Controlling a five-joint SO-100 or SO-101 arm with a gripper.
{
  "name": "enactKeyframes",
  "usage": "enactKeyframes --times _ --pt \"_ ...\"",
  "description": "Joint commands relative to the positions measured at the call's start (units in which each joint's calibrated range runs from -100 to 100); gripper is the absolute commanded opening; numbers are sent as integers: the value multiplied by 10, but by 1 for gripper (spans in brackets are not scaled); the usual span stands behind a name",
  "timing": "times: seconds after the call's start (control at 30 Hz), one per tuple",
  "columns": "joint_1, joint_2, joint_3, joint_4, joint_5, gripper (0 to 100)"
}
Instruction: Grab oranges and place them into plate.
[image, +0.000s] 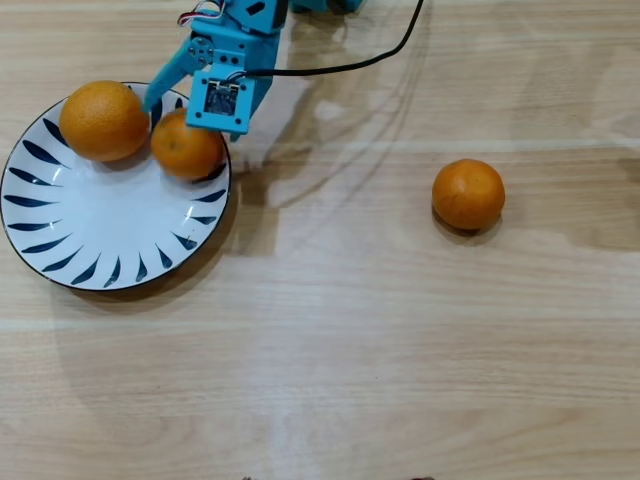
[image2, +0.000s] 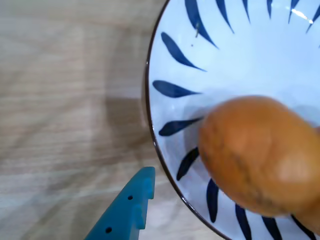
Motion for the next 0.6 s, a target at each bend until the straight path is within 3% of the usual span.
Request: enactKeyframes --times 0.0,0.13,0.33,0.4,0.57 --pt "2 -19 -2 -5 0 56" --pt "-4 -24 -5 -5 -1 57" --pt "-135 -37 -73 1 -1 55" --pt "-186 -52 -81 1 -4 49" --pt "-295 -65 -78 1 -36 21"
